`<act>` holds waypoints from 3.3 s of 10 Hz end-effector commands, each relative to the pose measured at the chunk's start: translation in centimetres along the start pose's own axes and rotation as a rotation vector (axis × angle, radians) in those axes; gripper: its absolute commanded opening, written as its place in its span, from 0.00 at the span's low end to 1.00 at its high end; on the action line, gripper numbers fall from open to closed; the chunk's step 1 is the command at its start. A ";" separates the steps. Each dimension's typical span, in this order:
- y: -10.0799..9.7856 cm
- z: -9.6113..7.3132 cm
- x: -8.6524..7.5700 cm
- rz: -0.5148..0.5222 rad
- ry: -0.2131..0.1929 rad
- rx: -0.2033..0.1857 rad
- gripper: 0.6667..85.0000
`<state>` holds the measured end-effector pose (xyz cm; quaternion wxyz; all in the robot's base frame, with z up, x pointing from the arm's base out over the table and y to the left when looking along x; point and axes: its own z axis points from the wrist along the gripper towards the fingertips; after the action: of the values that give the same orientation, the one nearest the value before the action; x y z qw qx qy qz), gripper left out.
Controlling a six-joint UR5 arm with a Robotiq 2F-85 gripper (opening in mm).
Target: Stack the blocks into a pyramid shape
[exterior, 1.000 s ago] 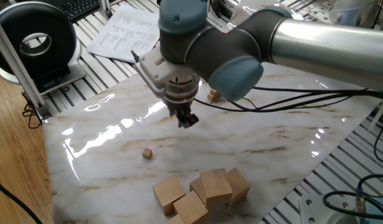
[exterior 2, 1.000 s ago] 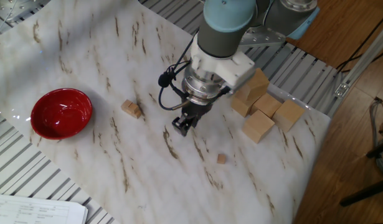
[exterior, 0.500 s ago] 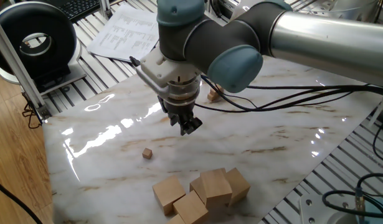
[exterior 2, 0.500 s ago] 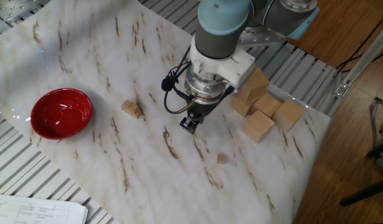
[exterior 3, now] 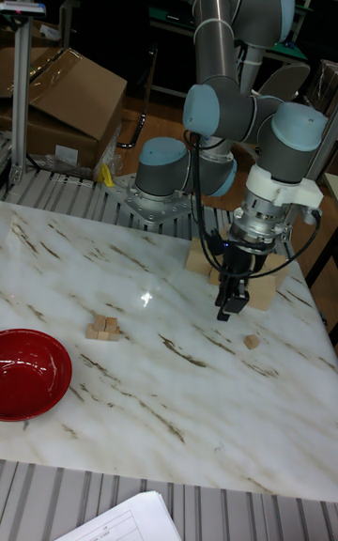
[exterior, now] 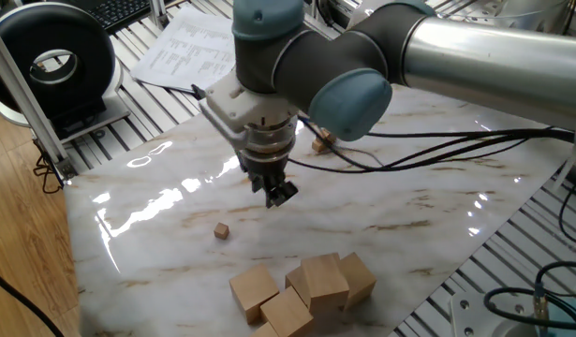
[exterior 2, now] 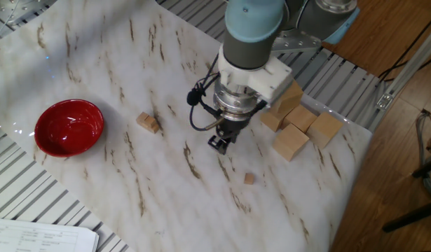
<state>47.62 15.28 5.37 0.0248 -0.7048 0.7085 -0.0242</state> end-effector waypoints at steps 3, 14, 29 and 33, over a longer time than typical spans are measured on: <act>0.6 0.2 -4.9 0.071 -0.044 0.035 0.49; -2.2 2.8 -8.2 -0.257 -0.040 0.162 0.48; -2.6 4.8 -8.1 -0.320 0.007 0.173 0.48; -2.7 4.6 -7.3 -0.315 0.040 0.177 0.31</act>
<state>50.62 22.72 0.86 0.0684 -0.8082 0.5760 -0.1023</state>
